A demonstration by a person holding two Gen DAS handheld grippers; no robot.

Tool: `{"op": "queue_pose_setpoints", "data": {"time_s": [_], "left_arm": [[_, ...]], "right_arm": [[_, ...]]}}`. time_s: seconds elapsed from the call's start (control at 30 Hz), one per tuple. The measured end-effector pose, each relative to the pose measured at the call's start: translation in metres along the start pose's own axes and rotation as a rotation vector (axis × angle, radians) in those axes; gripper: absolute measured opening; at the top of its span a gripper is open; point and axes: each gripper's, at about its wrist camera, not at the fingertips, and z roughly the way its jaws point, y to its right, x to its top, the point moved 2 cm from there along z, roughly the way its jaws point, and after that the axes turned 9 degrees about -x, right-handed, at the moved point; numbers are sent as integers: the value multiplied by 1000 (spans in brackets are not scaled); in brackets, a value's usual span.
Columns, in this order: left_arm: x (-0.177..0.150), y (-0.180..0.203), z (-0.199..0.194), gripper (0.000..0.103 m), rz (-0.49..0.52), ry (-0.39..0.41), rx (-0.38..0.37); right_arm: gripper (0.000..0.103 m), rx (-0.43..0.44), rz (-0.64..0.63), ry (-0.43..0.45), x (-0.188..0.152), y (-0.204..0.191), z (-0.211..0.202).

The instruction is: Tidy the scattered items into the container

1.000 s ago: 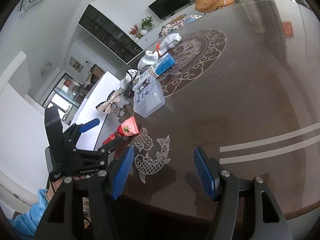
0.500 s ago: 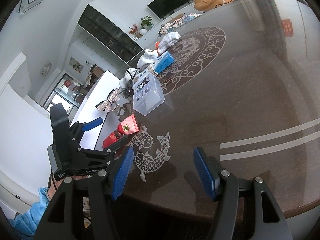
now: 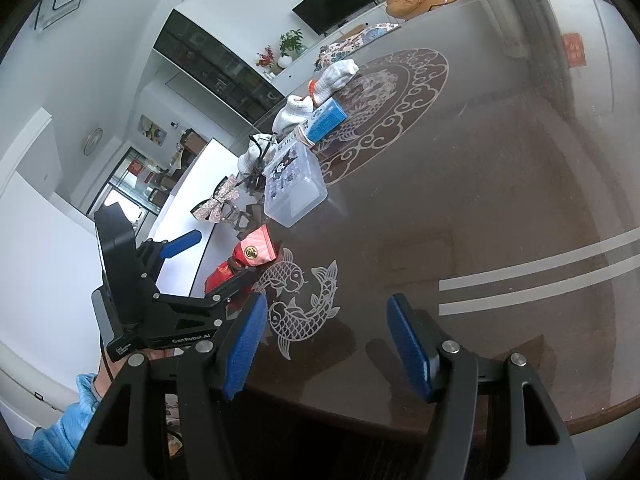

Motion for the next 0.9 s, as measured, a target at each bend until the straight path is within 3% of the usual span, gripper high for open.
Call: {"op": "queue_pose_setpoints", "data": {"time_s": [0.67,0.73,0.83,0.9], "left_arm": [[2,3,0,103,58,-20,65],[-1,-5,9,103,16,-63,69],[-10,-37,18,103,-182,-106,-18],[-19,-61,21,103,-312,-128,-25]], "right_arm": [[64,9,5,-22,-4,0,5],[64,9,3,-20,-4,0,5],[64,10,0,-17,-4,-2,4],[64,10,-2,-13,-4,-3,3]]}}
